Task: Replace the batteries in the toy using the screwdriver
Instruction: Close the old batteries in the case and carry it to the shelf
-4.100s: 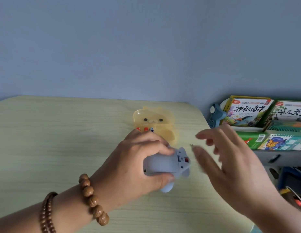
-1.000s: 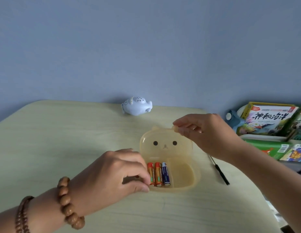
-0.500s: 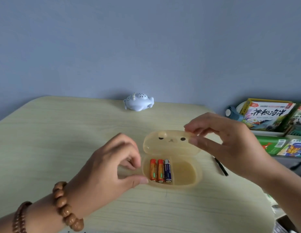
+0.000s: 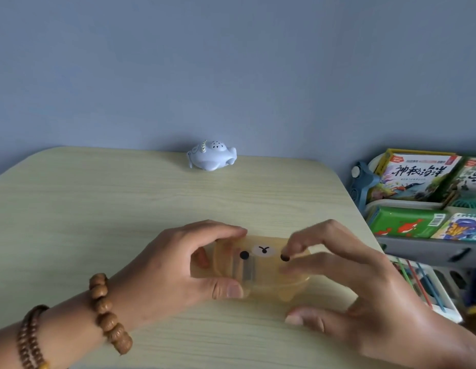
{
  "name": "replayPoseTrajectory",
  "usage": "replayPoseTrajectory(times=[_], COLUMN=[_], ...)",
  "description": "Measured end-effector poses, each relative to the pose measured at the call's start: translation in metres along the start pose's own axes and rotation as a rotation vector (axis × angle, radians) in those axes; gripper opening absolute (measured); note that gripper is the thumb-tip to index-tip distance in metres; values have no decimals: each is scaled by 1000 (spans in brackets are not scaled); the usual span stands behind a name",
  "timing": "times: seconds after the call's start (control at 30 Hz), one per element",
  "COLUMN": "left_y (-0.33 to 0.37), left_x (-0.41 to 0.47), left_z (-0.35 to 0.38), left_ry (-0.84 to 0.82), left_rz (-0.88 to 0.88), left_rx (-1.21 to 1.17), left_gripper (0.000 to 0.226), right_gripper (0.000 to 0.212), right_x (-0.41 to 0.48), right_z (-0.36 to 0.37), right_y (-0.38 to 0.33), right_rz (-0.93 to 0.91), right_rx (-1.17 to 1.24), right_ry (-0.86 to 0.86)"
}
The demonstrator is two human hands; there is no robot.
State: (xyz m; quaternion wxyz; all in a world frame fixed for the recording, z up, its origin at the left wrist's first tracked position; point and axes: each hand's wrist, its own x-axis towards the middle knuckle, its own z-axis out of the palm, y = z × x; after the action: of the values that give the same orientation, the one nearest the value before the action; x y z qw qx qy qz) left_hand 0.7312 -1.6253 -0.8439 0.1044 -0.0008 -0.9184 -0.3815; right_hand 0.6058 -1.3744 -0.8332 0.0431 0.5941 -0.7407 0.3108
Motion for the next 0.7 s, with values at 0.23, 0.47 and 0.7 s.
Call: replayPoseTrajectory(times=[0.23, 0.47, 0.7], left_y=[1, -1, 5], left_x=[3, 4, 7], left_z=[-3, -4, -11], left_ry=[-52, -90, -212], left_rz=[-79, -78, -68], left_rx=[7, 18, -364], left_gripper=[76, 78, 73], right_gripper=[61, 72, 61], right_x=[10, 9, 12], right_z=[9, 9, -1], right_y=[0, 2, -1], right_rz=[264, 268, 108], right_rx=[17, 26, -100], right_ry=[-69, -86, -12])
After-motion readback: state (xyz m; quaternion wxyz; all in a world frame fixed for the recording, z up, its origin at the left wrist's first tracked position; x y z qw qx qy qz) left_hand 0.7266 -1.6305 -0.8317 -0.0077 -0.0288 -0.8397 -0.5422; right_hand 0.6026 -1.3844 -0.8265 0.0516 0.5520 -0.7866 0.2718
